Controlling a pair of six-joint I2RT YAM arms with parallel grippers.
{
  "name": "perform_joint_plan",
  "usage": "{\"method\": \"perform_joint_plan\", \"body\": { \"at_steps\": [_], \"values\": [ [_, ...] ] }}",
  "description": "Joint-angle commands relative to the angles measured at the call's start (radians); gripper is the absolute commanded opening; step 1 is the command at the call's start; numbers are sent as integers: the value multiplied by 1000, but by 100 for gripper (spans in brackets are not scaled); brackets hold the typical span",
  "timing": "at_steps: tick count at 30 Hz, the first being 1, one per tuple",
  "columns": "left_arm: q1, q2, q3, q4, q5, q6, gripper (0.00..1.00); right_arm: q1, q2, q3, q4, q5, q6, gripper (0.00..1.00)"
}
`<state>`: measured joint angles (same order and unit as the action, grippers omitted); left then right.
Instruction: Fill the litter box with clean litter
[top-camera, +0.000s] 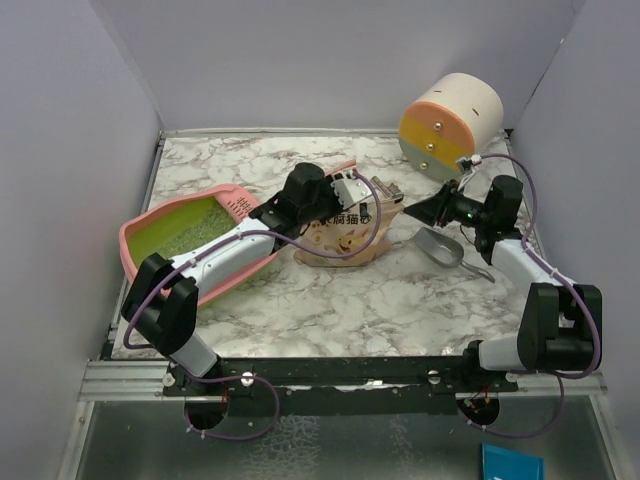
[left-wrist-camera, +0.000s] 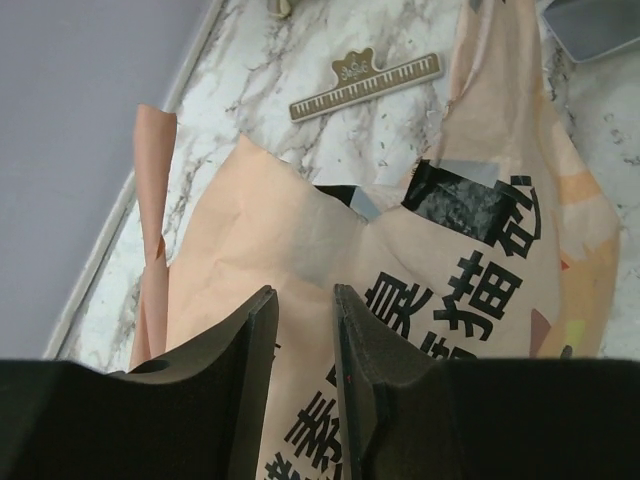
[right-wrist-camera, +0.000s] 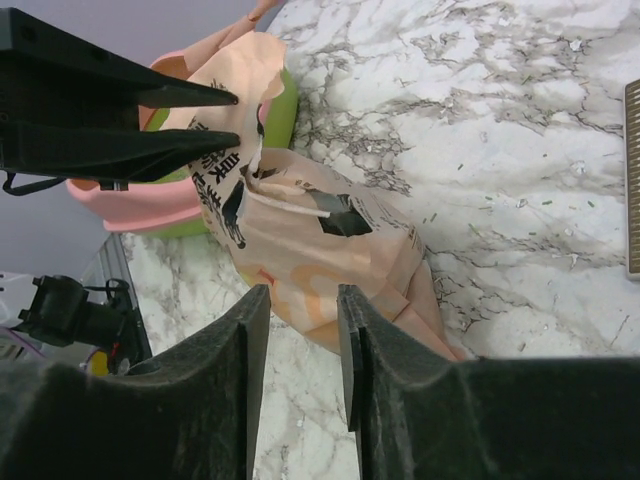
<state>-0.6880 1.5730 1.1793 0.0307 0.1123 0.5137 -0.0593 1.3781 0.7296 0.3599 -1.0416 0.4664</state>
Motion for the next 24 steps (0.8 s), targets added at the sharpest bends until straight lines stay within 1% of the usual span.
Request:
{"method": "perform_joint_plan", "body": {
  "at_steps": [1, 3, 5, 7, 9, 12, 14, 16, 19, 24],
  "values": [
    [4, -3, 0, -101, 95, -12, 31, 1, -23, 26, 27, -38, 5, 40],
    [4, -1, 12, -136, 122, -6, 30, 1, -21, 36, 0, -31, -7, 46],
    [4, -2, 24, -156, 138, -8, 29, 1, -19, 42, -15, -28, -16, 49],
    [4, -10, 28, -160, 149, -3, 29, 1, -12, 38, 13, -32, -15, 54],
    [4, -17, 34, -160, 145, -2, 29, 1, 21, 31, 72, -70, 3, 56],
    [5, -25, 47, -148, 116, 0, 29, 4, 111, 27, 223, -153, 64, 60],
    [4, -46, 44, -117, 87, -4, 33, 5, 160, 26, 325, -207, 108, 60],
    [4, -71, 35, -79, 56, -8, 40, 12, 201, 15, 481, -260, 180, 60],
    [7, -117, 20, -21, 36, -16, 43, 16, 249, -3, 676, -288, 281, 61],
    [15, -173, -10, 39, 74, -33, 44, 24, 321, 16, 814, -314, 336, 61]
  ]
}}
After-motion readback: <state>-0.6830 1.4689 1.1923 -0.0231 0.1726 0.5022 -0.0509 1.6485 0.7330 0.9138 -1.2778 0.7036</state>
